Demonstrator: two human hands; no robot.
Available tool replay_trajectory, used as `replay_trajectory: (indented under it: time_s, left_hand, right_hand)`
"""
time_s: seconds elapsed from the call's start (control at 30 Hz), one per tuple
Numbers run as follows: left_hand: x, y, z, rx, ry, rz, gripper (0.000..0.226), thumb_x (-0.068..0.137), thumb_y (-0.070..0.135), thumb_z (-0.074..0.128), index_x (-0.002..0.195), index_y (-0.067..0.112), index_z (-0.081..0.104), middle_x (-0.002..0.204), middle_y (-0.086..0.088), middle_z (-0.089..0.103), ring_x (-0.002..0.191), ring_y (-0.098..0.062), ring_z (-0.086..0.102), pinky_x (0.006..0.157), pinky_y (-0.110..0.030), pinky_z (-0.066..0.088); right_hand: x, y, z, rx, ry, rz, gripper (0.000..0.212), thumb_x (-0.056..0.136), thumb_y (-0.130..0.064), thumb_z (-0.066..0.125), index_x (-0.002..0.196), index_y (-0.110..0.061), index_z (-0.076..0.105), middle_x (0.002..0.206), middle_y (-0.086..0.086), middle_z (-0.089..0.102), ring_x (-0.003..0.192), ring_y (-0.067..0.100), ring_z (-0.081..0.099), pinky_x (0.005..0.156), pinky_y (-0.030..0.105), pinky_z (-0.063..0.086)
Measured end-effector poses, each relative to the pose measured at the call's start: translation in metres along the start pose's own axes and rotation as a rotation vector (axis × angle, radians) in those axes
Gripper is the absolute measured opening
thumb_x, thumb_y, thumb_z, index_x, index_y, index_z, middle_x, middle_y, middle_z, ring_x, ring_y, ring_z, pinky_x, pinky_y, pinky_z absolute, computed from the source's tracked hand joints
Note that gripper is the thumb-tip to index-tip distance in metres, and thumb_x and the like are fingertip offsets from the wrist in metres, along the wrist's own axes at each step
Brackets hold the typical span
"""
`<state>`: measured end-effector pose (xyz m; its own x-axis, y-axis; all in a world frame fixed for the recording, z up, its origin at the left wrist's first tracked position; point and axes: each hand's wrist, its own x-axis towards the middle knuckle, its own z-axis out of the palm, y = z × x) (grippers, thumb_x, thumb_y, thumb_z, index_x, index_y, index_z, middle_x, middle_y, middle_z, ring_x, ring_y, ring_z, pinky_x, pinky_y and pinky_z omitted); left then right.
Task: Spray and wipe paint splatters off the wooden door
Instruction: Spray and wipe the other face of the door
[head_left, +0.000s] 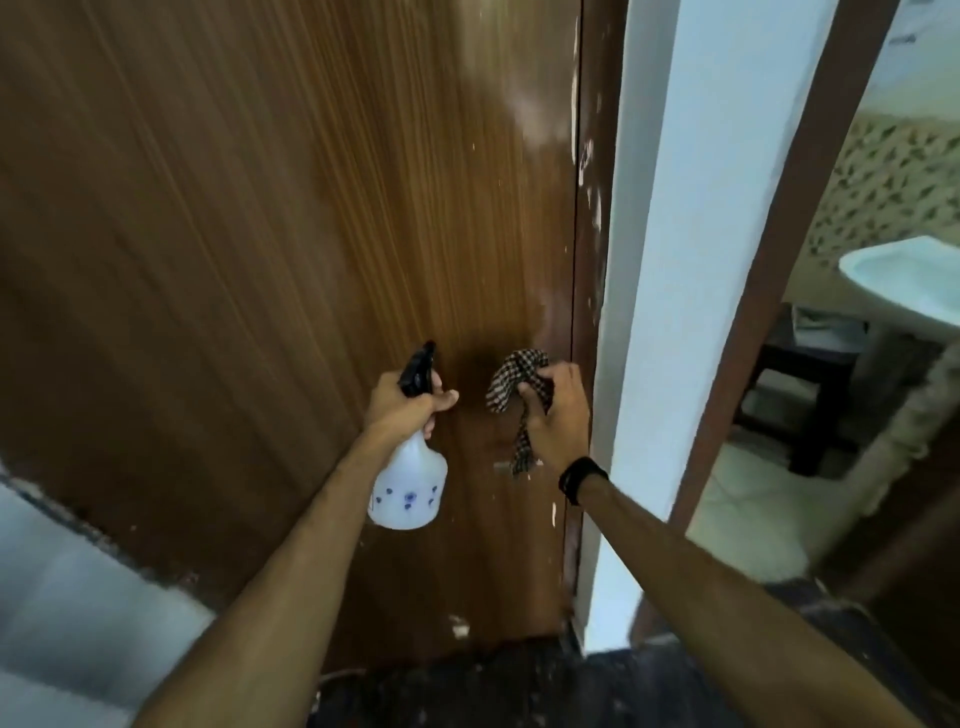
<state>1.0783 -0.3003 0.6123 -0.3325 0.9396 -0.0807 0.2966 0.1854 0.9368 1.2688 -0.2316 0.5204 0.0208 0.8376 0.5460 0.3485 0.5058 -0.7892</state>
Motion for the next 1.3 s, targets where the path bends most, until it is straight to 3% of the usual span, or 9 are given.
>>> replay_trajectory:
  time_s: [0.37,0.47,0.57,0.7,0.8,0.9,1.0,1.1,1.3]
  left_hand:
    - [0.002,-0.082,0.074,0.176,-0.066,-0.141,0.011,0.085,0.013,0.079,0.086,0.016,0.068,0.085,-0.004,0.069,0.073,-0.016,0.066,0.053,-0.027,0.054]
    - [0.008,-0.086,0.091,0.202,-0.125,-0.082,0.017,0.083,0.012,0.079,0.078,0.024,0.067,0.083,0.0,0.069,0.087,-0.021,0.069,0.075,-0.033,0.059]
    - [0.011,-0.093,0.109,0.189,-0.18,-0.014,0.015,0.084,0.011,0.077,0.079,0.021,0.066,0.085,0.001,0.069,0.087,-0.017,0.066,0.075,-0.024,0.045]
    - [0.022,-0.106,0.122,0.198,-0.235,0.056,0.022,0.082,0.011,0.08,0.091,0.019,0.061,0.088,0.007,0.061,0.083,-0.01,0.057,0.078,-0.023,0.04]
    - [0.034,-0.116,0.131,0.408,-0.263,0.158,0.022,0.077,0.024,0.082,0.077,0.024,0.06,0.087,0.007,0.067,0.084,-0.013,0.061,0.082,-0.028,0.045]
    - [0.041,-0.12,0.145,0.627,-0.35,0.259,0.018,0.078,0.034,0.077,0.079,0.022,0.064,0.087,0.006,0.069,0.085,-0.012,0.059,0.079,-0.025,0.028]
    - [0.051,-0.121,0.159,0.72,-0.383,0.293,0.025,0.074,0.038,0.076,0.068,0.026,0.054,0.084,0.008,0.066,0.095,-0.019,0.065,0.09,-0.032,0.037]
    - [0.052,-0.119,0.168,0.744,-0.398,0.254,0.025,0.075,0.036,0.075,0.072,0.03,0.051,0.096,0.007,0.064,0.106,-0.021,0.056,0.095,-0.04,0.033]
    - [0.054,-0.14,0.181,0.572,-0.386,0.118,0.037,0.069,0.032,0.087,0.085,0.032,0.054,0.108,0.007,0.06,0.116,-0.017,0.051,0.103,-0.045,0.032]
  right_hand:
    - [-0.097,0.073,-0.035,0.098,-0.088,0.614,0.047,0.097,-0.014,0.063,0.14,-0.014,0.045,0.117,-0.003,0.057,0.104,0.012,0.055,0.093,0.021,0.043]
    - [-0.101,0.086,-0.04,0.355,-0.014,0.856,0.025,0.1,-0.01,0.056,0.125,-0.008,0.062,0.116,0.008,0.068,0.106,0.026,0.064,0.088,0.03,0.051]
    - [-0.101,0.087,-0.043,0.58,0.092,1.03,0.023,0.102,-0.003,0.042,0.109,-0.005,0.064,0.102,0.015,0.066,0.09,0.03,0.063,0.082,0.039,0.051]
    - [-0.107,0.094,-0.043,0.554,0.131,1.074,0.027,0.102,-0.001,0.041,0.12,-0.003,0.06,0.108,0.019,0.067,0.095,0.033,0.064,0.084,0.043,0.054]
    - [-0.11,0.099,-0.046,0.508,0.157,1.096,0.029,0.102,-0.002,0.041,0.123,-0.003,0.06,0.115,0.02,0.067,0.104,0.036,0.064,0.092,0.049,0.052]
    - [-0.108,0.097,-0.051,0.436,0.15,1.073,0.026,0.102,-0.002,0.04,0.119,-0.001,0.06,0.11,0.019,0.067,0.099,0.034,0.065,0.086,0.043,0.055]
    - [-0.104,0.102,-0.053,0.364,0.078,1.027,0.022,0.102,-0.003,0.043,0.114,-0.002,0.061,0.107,0.024,0.067,0.096,0.032,0.064,0.088,0.048,0.054]
    - [-0.099,0.115,-0.055,0.324,0.004,1.012,0.023,0.101,-0.006,0.046,0.116,-0.008,0.063,0.114,0.023,0.068,0.104,0.038,0.065,0.096,0.054,0.051]
    - [-0.096,0.129,-0.058,0.281,-0.081,1.003,0.033,0.101,-0.001,0.04,0.114,-0.018,0.065,0.108,0.01,0.072,0.103,0.031,0.067,0.088,0.044,0.057]
